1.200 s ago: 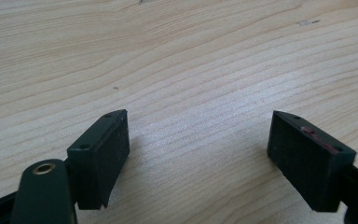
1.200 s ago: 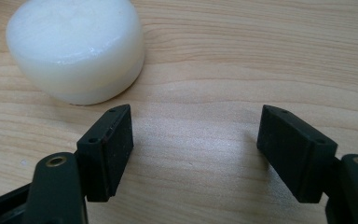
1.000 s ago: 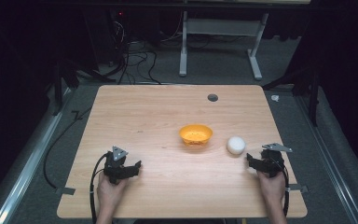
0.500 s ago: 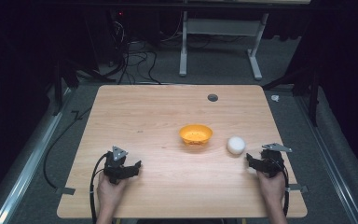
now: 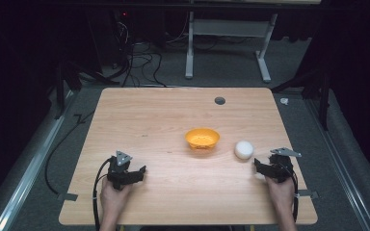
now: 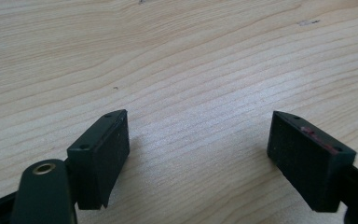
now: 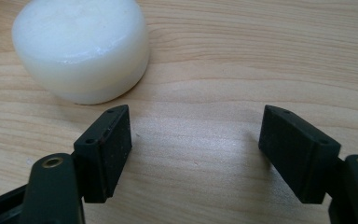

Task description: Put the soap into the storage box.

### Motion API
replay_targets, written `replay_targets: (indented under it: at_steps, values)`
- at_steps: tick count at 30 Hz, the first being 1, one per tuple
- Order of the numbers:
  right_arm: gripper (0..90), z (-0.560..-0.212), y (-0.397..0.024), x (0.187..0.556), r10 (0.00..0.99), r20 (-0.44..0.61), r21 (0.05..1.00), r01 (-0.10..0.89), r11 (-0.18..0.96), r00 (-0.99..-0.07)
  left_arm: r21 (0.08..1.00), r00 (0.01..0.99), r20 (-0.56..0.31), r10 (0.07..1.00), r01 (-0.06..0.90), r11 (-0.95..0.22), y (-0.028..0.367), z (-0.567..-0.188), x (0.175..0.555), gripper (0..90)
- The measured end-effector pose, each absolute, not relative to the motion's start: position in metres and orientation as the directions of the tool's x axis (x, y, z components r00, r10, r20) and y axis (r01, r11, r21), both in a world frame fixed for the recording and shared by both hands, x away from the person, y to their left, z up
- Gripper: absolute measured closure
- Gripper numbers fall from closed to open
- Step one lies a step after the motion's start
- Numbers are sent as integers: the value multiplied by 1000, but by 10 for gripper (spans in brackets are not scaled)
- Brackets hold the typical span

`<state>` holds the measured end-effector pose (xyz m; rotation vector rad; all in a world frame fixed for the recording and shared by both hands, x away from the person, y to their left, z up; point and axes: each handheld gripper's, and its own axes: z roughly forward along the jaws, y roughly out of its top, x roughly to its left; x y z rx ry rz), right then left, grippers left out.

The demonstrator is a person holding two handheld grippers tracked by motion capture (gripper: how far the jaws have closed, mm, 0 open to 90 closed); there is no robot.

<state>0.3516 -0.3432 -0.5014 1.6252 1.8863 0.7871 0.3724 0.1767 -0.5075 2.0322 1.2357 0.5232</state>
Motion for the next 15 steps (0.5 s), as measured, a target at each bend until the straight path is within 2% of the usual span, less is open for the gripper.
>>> replay_targets:
  at_steps: [15]
  values:
    - [209,-500,-341,343,986,17,727,680,101,-164,733,464,-13,886,607,-307,177,-508,372,213]
